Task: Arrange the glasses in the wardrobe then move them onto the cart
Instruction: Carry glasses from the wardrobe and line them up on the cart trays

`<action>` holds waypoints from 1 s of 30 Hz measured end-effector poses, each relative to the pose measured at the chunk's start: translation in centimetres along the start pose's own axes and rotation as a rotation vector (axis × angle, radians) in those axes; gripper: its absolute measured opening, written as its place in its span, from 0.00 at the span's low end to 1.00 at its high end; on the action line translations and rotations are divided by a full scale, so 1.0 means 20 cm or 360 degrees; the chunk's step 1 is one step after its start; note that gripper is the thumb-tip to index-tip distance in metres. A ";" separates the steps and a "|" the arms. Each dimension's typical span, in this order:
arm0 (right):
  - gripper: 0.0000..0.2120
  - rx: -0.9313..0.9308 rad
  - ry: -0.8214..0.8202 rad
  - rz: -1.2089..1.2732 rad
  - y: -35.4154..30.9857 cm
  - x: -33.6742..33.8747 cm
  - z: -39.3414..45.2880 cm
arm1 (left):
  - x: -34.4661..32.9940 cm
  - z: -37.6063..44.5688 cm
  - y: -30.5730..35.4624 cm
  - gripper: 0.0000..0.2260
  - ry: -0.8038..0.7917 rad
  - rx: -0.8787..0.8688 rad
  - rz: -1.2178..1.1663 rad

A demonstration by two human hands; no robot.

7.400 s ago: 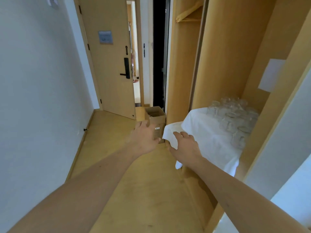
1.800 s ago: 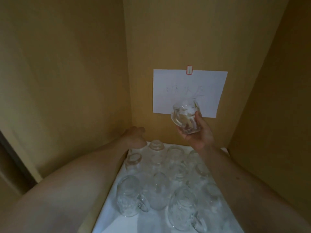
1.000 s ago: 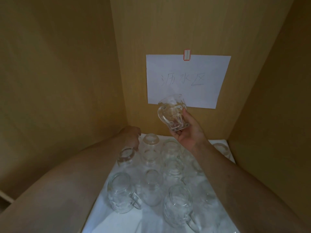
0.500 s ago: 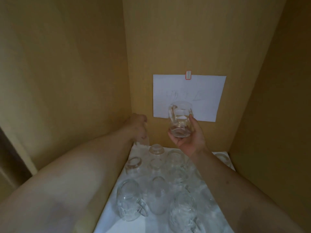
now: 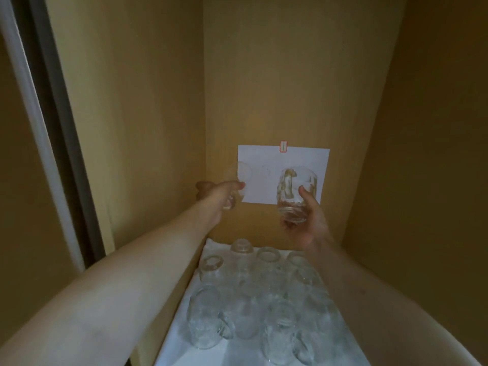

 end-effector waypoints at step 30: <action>0.25 0.0132 -0.0055 -0.0048 -0.43 0.19 -1.05 | -0.46 -1.09 -0.36 0.30 -0.0970 -0.0005 -0.0016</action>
Point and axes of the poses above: each hand's wrist, its own z-axis towards the middle knuckle, its own x-axis out of the back of the hand, y = z × x, the point moved 10 cm from there along z, towards the middle knuckle, and after that the axes turned 15 degrees about x, right-handed, at the moved point
